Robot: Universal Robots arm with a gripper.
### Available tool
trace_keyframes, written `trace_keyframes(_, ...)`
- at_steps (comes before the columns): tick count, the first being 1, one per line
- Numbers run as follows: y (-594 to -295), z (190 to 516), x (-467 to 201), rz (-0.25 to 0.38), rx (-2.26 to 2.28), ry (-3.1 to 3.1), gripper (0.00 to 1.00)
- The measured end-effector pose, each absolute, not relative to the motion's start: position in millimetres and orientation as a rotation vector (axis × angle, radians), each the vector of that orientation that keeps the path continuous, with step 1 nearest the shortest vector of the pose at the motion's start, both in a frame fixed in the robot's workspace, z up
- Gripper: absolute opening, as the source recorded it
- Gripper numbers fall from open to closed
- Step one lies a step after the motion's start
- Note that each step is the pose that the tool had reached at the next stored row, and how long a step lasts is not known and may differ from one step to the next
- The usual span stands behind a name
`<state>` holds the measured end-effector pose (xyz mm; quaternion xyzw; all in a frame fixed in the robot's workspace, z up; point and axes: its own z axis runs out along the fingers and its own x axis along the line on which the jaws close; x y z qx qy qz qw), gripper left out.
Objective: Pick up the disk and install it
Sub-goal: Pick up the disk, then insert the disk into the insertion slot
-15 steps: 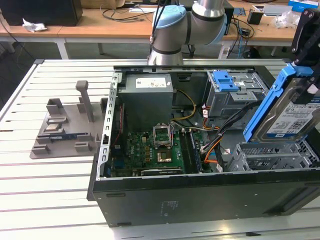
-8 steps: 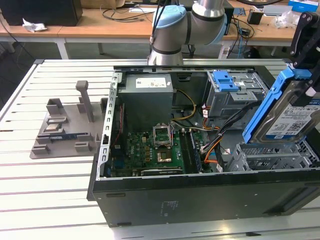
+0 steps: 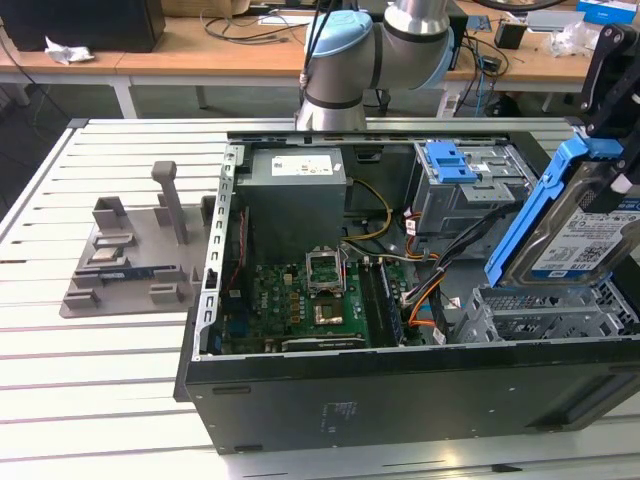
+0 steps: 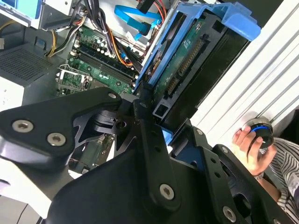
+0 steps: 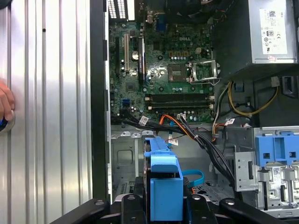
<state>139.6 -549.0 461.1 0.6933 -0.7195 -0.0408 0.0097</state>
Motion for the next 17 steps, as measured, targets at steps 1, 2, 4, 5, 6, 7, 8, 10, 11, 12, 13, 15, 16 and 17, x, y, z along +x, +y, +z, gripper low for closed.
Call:
trace_keyframes(1,-549,461,140,-0.127,2.165,-2.246,0.36)
trace_keyframes(2,-549,461,140,-0.127,2.165,-2.246,0.36)
trace_keyframes(4,-549,460,140,-0.13,2.166,-2.247,0.36)
trace_keyframes(5,-549,459,140,-0.131,2.166,-2.248,0.36)
trace_keyframes(6,-549,457,140,-0.132,2.167,-2.248,0.36)
trace_keyframes(7,-549,456,140,-0.132,2.166,-2.248,0.36)
trace_keyframes(8,-549,456,140,-0.132,2.166,-2.248,0.36)
trace_keyframes(10,-549,451,140,-0.132,2.167,-2.247,0.36)
trace_keyframes(11,-549,450,140,-0.132,2.167,-2.247,0.36)
trace_keyframes(12,-550,448,140,-0.133,2.168,-2.246,0.36)
trace_keyframes(13,-551,447,140,-0.132,2.167,-2.246,0.36)
trace_keyframes(15,-555,446,140,-0.132,2.168,-2.246,0.36)
trace_keyframes(16,-555,444,140,-0.132,2.167,-2.246,0.36)
trace_keyframes(17,-555,442,140,-0.132,2.167,-2.246,0.36)
